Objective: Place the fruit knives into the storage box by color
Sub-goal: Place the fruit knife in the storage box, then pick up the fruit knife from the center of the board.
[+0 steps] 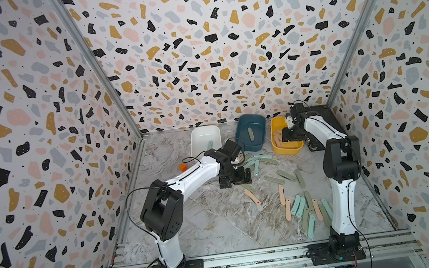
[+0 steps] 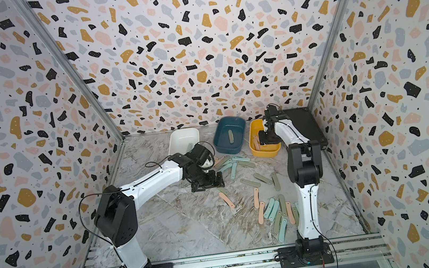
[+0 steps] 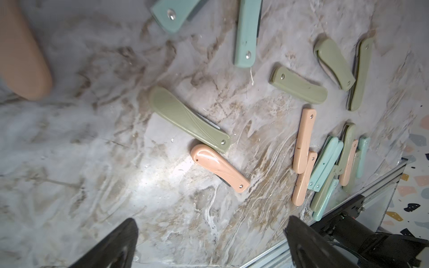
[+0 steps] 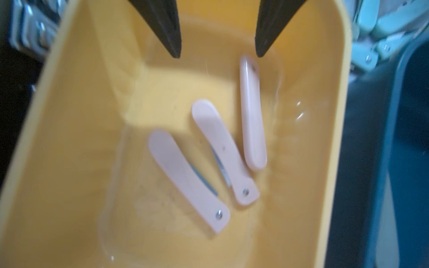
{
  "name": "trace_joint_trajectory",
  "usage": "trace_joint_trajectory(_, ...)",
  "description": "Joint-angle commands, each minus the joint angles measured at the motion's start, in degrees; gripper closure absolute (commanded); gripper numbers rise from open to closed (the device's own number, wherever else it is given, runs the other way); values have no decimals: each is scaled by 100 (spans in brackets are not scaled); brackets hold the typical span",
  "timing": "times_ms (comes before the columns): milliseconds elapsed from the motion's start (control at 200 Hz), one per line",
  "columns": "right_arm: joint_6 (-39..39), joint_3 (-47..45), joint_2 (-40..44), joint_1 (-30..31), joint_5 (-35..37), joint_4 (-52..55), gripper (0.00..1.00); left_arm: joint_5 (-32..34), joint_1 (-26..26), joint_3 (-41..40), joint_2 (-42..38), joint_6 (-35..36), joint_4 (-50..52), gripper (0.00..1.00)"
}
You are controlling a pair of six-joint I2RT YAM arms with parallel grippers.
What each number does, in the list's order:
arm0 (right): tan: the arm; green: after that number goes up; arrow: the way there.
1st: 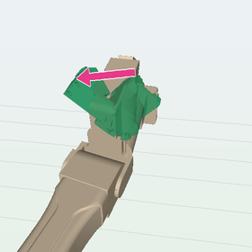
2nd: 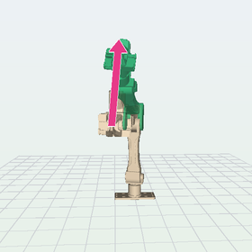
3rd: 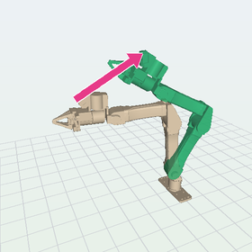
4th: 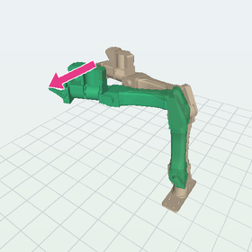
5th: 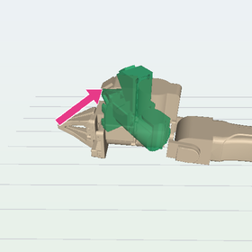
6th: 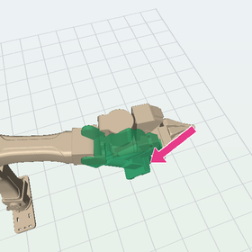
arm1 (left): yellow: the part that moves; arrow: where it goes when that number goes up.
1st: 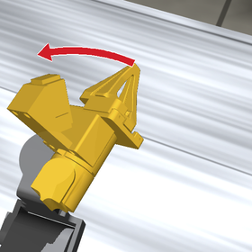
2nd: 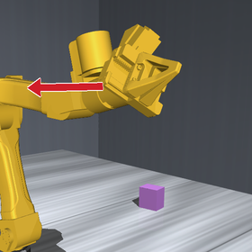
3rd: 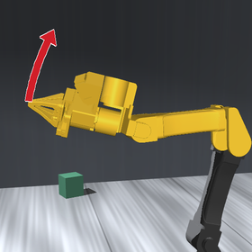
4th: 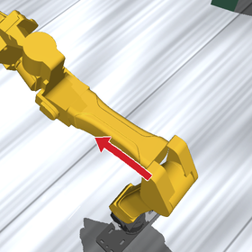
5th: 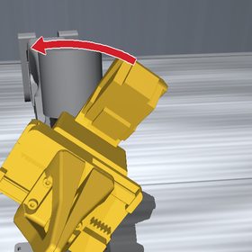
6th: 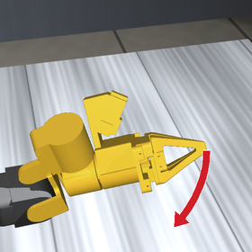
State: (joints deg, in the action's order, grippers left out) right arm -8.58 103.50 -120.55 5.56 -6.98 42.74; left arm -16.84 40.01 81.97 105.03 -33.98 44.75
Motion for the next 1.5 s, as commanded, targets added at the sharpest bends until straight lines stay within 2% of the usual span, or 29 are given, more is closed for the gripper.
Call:
trace_joint_trajectory(0,-313,-831,1422,190,-167,-137,37,240,180,49,110,-158,51,4)
trace_joint_trajectory(220,-896,-3090,3109,419,-695,-681,17,399,608,587,826,-361,318,10)
trace_joint_trajectory(421,-1119,-4424,3976,420,-1057,-1145,13,557,728,1106,1479,-392,528,17)
trace_joint_trajectory(731,-1201,-4854,4202,414,-1206,-1400,12,867,937,1177,1920,-500,719,26)
trace_joint_trajectory(856,-1266,-4948,4264,405,-1234,-1497,12,1045,1017,1085,2029,-476,733,34)
trace_joint_trajectory(981,-1326,-5071,4332,402,-1259,-1568,12,1070,1042,1064,2177,-448,781,46)
trace_joint_trajectory(1061,-1335,-5141,4388,394,-1239,-1579,12,1081,1071,1057,2155,-443,776,48)
trace_joint_trajectory(1241,-1416,-5311,4480,361,-1215,-1637,11,1123,1100,1059,2030,-407,805,63)
trace_joint_trajectory(1302,-1445,-5388,4525,362,-1236,-1646,11,1093,1098,1028,1970,-409,783,65)
trace_joint_trajectory(1497,-1675,-5791,4730,359,-1724,-1925,11,1003,1099,1113,1764,-428,727,71)
